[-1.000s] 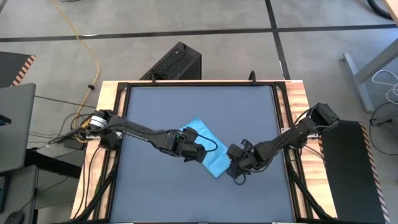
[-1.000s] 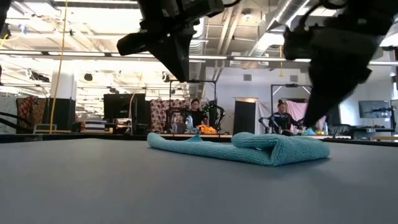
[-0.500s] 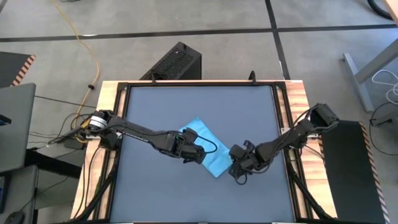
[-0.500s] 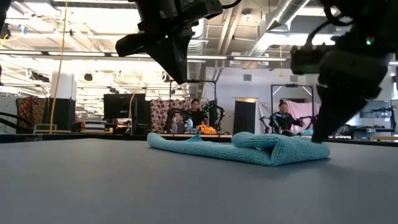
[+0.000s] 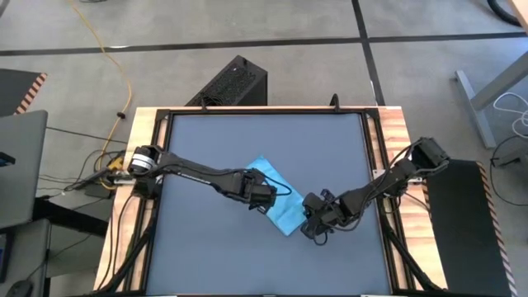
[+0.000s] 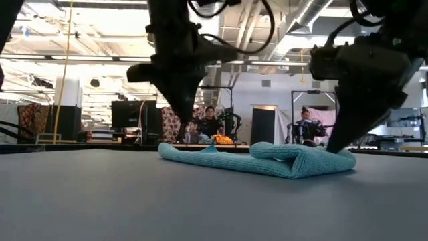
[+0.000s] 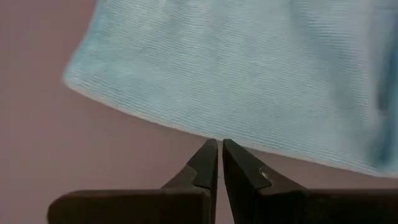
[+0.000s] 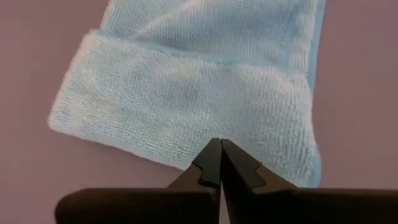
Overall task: Roll towel
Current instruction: Roll the blue microfiber towel
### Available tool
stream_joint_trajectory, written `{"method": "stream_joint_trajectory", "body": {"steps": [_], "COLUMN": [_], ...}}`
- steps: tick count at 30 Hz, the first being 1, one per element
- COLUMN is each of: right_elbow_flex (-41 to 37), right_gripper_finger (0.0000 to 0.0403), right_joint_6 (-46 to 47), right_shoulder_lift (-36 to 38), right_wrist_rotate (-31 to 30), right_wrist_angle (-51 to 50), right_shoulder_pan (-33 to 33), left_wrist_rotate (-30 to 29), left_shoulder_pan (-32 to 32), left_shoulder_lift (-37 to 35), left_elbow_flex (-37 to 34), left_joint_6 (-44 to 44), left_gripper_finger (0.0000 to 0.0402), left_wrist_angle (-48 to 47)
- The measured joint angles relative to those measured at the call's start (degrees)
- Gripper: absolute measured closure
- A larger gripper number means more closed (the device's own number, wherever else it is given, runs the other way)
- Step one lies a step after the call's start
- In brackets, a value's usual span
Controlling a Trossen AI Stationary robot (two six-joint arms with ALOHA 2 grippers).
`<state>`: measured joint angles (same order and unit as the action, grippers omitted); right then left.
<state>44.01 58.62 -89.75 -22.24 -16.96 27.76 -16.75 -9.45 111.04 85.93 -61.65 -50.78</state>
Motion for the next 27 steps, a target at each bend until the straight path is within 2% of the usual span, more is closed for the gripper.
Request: {"method": "stream_joint_trajectory", "body": {"steps": [8, 21, 27], "right_elbow_flex": [2.6, 2.8, 2.7], "right_gripper_finger": [0.0377, 0.0376, 0.0375], "right_joint_6": [-0.6, -0.7, -0.6], "right_shoulder_lift": [1.3, 11.6, 15.5], "right_wrist_rotate": [-0.2, -6.6, -7.0], "right_wrist_angle": [-2.0, -12.1, -13.8], "right_shoulder_pan": [0.7, 1.5, 1.9], "left_wrist_rotate": [0.3, 3.1, 2.9], "left_shoulder_pan": [1.9, 7.7, 9.7], "left_shoulder_lift": [1.7, 7.0, 8.3], "left_elbow_flex": [0.0, 0.1, 0.0], "left_joint_6": [2.1, 6.4, 8.2], "left_gripper_finger": [0.0388, 0.0388, 0.0388], "left_wrist_angle": [-3.3, -5.6, -4.0]}}
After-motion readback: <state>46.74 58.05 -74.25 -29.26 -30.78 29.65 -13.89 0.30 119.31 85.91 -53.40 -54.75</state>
